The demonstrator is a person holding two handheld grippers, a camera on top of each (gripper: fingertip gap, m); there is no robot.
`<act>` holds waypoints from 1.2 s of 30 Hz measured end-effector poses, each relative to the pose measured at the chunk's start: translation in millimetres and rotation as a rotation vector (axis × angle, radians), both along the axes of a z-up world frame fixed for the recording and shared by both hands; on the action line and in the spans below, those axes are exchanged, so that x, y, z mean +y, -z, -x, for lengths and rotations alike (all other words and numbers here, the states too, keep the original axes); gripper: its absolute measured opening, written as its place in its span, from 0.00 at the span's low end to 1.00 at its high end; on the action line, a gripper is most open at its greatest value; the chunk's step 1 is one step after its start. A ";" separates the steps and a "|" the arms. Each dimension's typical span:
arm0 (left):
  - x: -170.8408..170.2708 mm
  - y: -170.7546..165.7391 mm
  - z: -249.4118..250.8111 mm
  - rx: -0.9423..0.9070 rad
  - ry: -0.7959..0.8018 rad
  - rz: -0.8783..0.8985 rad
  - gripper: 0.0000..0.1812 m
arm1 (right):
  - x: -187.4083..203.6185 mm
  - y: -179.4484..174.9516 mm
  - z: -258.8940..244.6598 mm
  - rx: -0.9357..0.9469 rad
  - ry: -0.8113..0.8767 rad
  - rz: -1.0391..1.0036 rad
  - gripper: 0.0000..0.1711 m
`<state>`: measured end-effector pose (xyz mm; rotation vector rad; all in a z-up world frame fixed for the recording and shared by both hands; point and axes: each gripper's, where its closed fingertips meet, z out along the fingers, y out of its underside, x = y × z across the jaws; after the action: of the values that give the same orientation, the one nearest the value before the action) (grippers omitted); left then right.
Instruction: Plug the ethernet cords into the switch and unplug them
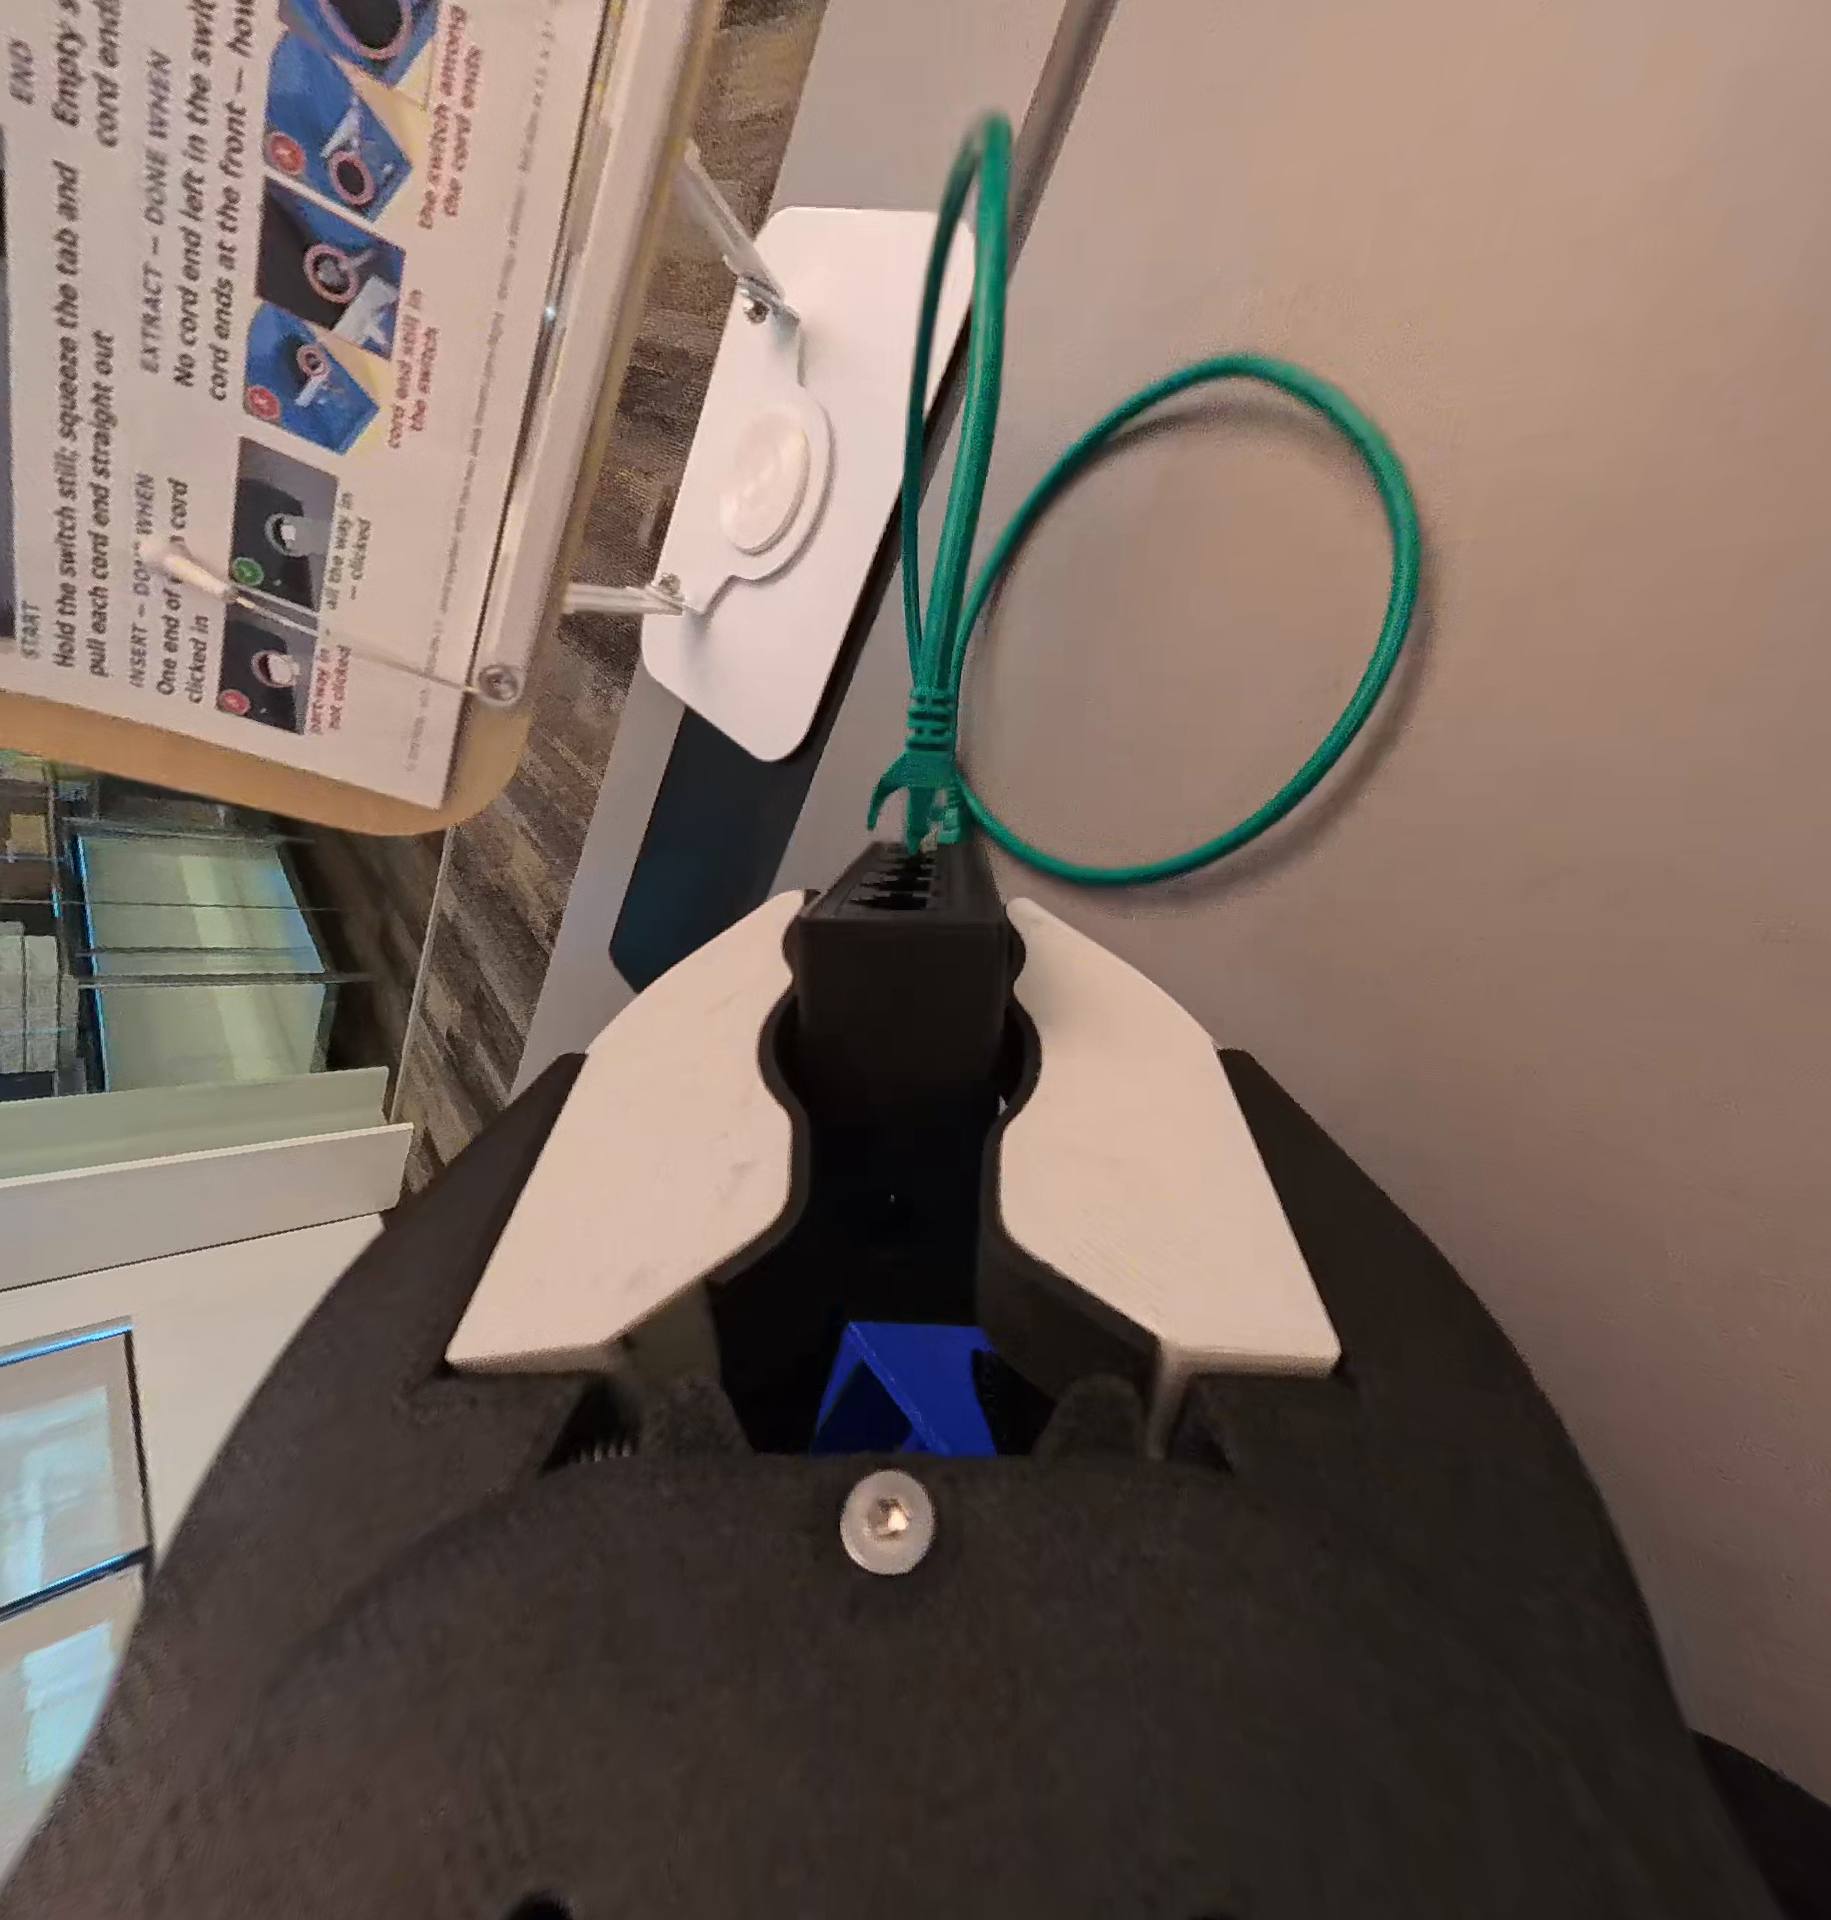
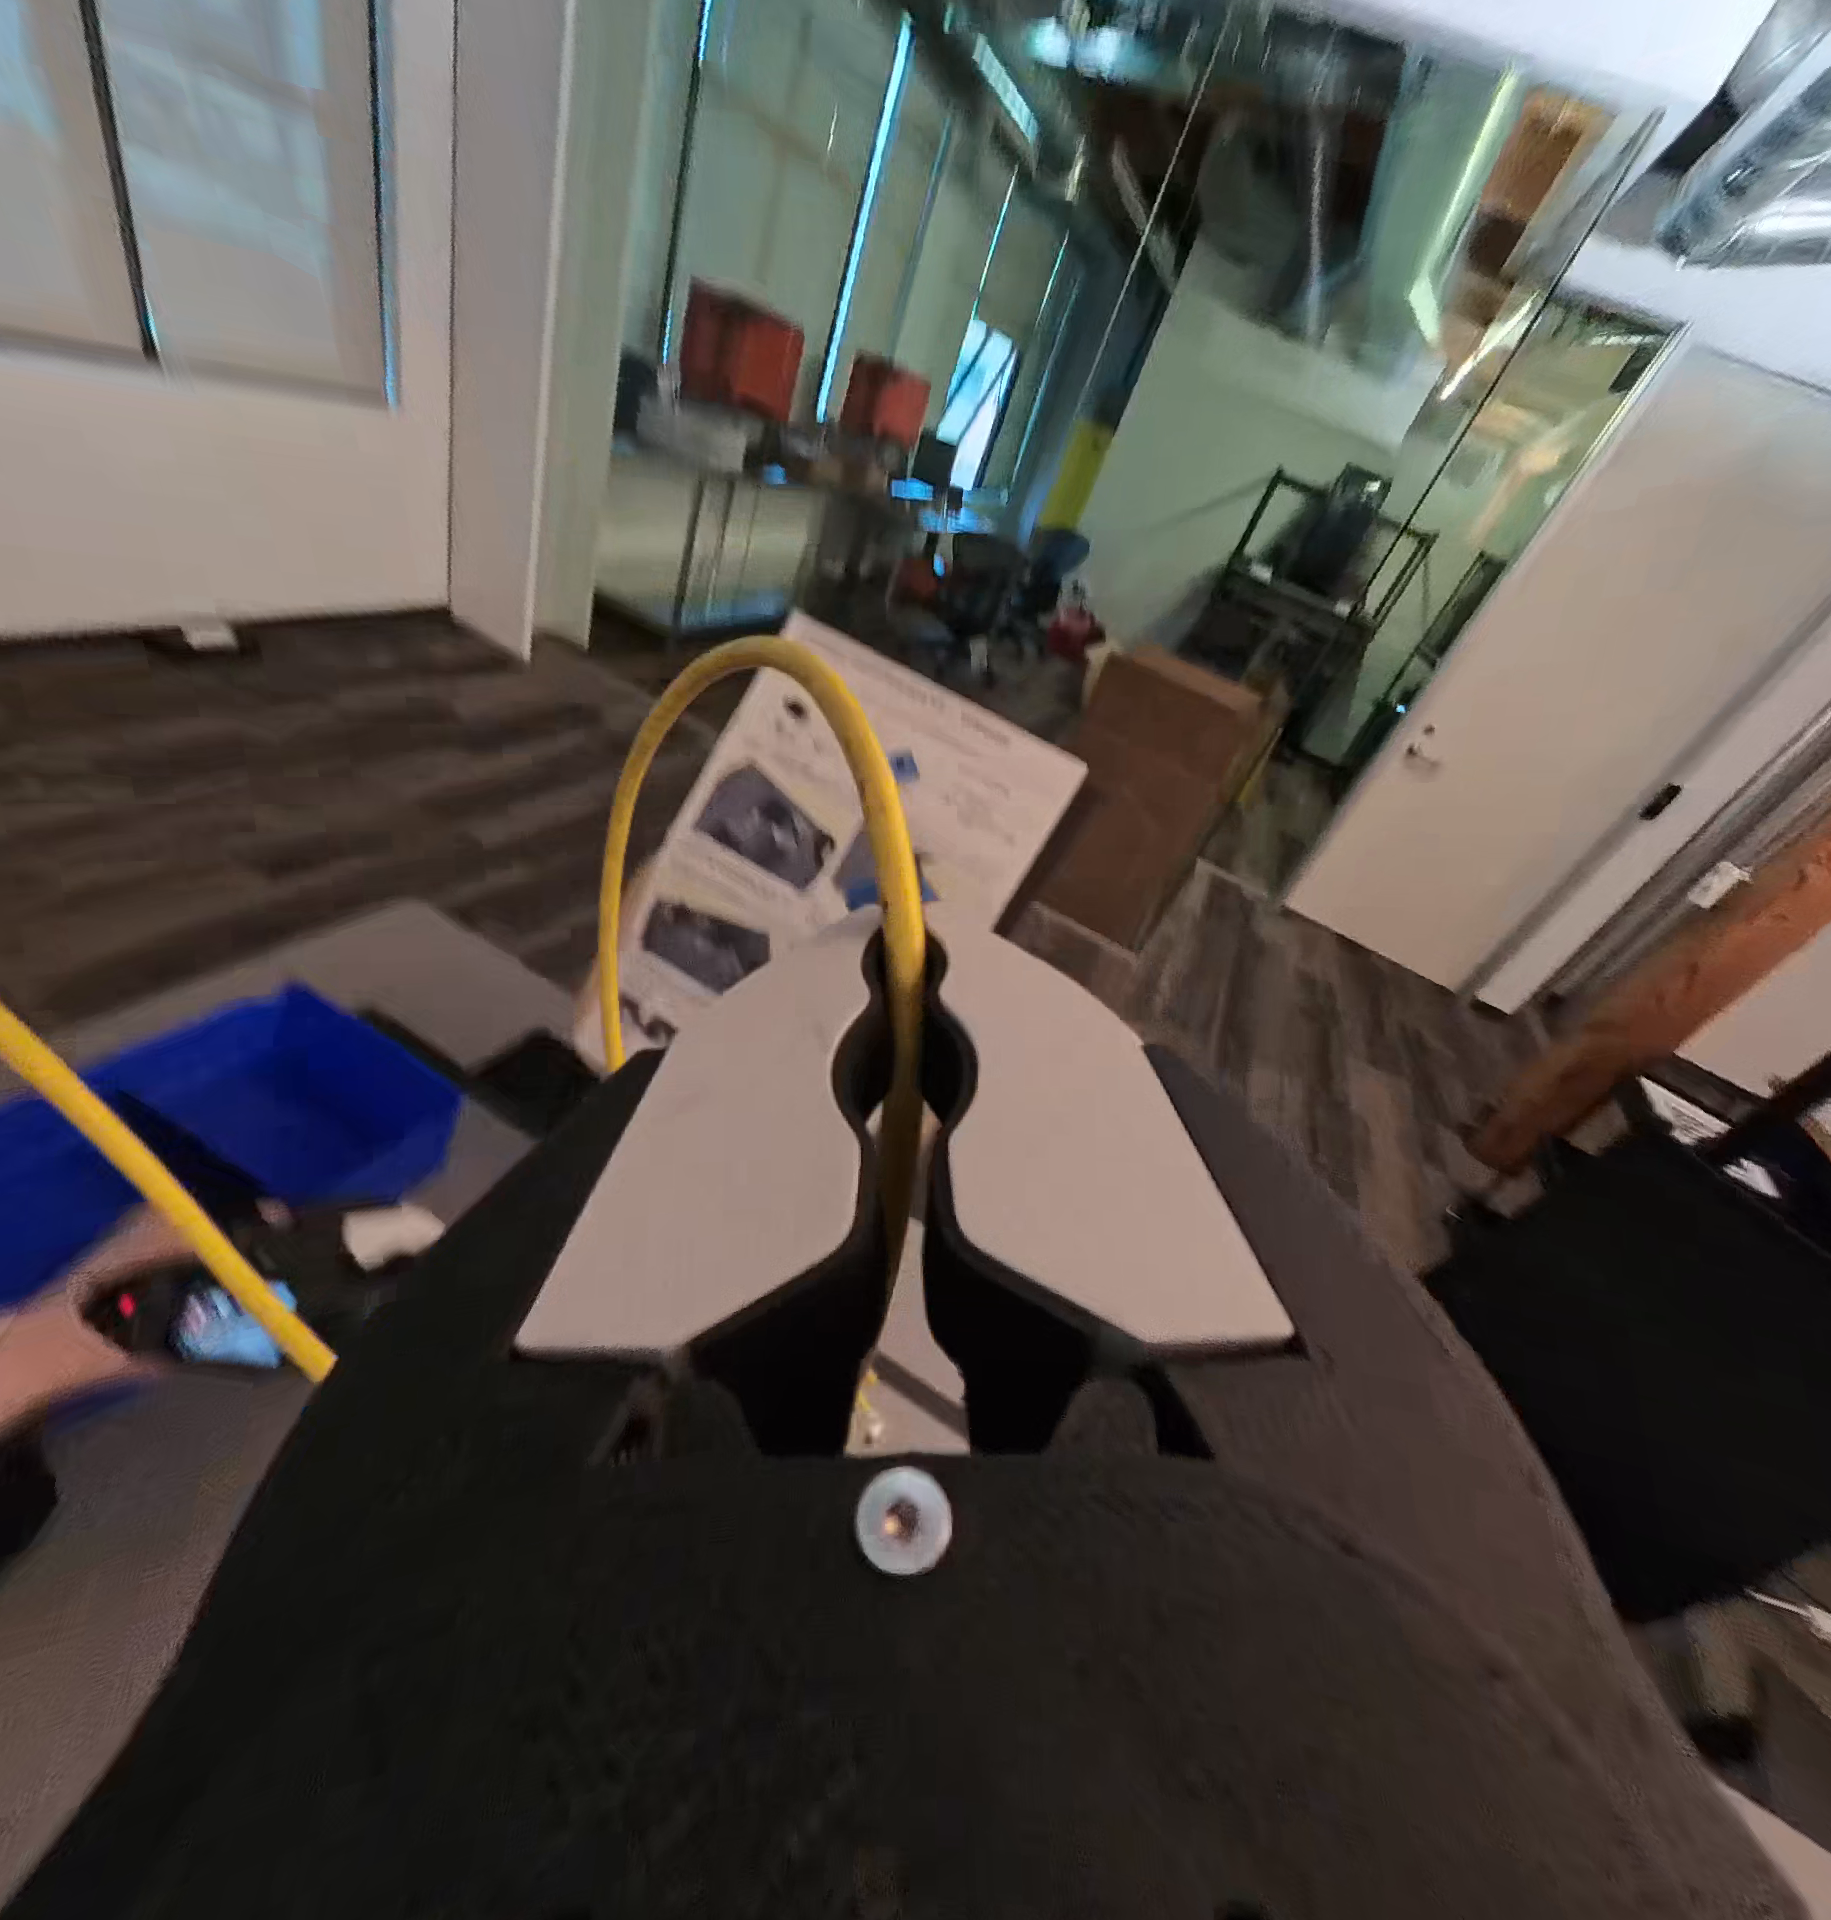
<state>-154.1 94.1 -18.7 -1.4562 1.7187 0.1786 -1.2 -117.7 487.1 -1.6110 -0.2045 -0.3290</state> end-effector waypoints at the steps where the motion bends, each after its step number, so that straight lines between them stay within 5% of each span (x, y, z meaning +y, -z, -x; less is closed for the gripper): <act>1: 0.9 -3.4 2.7 -0.011 -0.003 0.004 0.16 | -4.3 13.8 -11.8 -0.044 0.021 0.049 0.01; 7: 1.8 -23.7 18.3 -0.059 -0.009 -0.001 0.16 | -35.8 136.2 -82.0 -0.269 0.067 0.335 0.01; 14: -3.0 -35.5 24.2 -0.070 -0.006 -0.025 0.16 | -80.5 273.7 -160.7 -0.222 0.117 0.563 0.01; 27: -4.5 -29.5 21.7 -0.025 -0.010 -0.042 0.16 | -99.1 389.2 -153.2 -0.003 -0.160 0.922 0.01; 36: -11.4 -23.4 13.9 0.016 0.016 -0.066 0.16 | -86.2 483.8 -189.9 -0.112 -0.055 1.268 0.01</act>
<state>-168.0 82.6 4.6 -1.3959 1.7207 0.2368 188.6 -203.9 3.3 -2.8257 -0.6248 -0.2452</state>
